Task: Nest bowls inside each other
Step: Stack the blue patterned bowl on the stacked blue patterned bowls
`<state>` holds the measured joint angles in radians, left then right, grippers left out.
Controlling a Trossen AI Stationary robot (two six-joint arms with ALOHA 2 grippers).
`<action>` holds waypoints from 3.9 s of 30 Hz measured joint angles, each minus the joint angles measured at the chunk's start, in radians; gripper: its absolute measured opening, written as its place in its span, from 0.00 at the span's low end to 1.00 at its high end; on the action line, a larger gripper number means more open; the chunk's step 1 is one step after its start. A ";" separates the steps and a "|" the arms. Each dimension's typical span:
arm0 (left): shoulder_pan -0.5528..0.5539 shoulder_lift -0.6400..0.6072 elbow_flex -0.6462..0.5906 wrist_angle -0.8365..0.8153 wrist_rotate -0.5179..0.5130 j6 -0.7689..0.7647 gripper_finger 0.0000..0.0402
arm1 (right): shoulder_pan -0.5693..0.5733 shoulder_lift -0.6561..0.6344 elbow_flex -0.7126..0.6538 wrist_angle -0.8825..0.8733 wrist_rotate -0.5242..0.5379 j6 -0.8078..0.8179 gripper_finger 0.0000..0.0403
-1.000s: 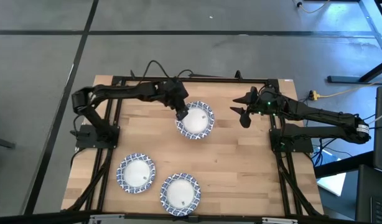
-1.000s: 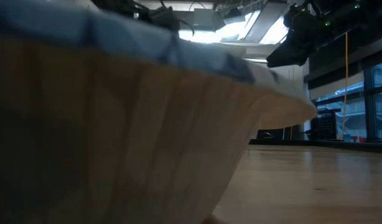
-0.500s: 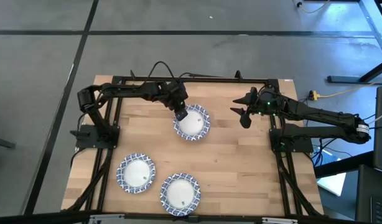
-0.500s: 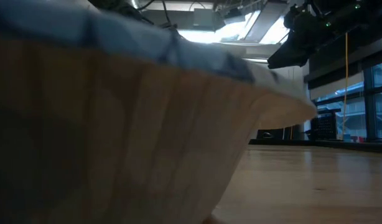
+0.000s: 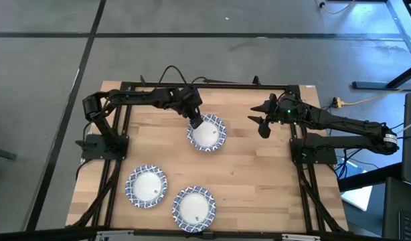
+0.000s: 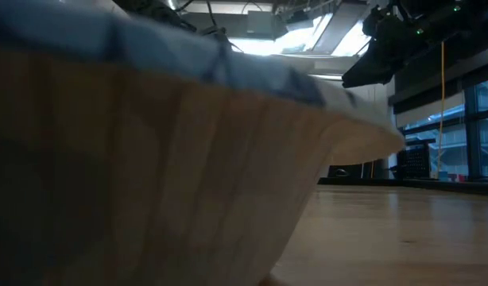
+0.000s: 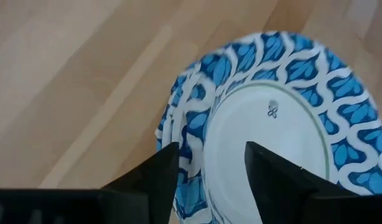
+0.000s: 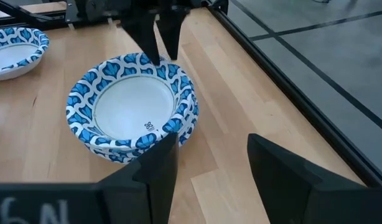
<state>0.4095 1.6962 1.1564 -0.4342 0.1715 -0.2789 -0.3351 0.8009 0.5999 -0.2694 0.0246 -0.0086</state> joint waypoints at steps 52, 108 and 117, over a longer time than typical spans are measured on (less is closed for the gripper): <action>-0.780 -0.360 -0.355 -0.435 -0.134 -0.211 0.44 | 0.000 0.000 0.000 -0.012 -0.029 0.023 0.48; -0.506 -0.281 -0.392 -0.284 0.169 -0.240 0.00 | 0.000 0.000 0.000 -0.012 -0.098 0.023 0.48; -0.314 -0.312 -0.242 -0.305 0.205 -0.236 0.00 | 0.000 0.000 0.000 -0.012 -0.098 0.000 0.48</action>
<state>0.0951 1.3846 0.9146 -0.7390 0.3763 -0.5153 -0.3355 0.8009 0.5999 -0.2813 -0.0730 -0.0086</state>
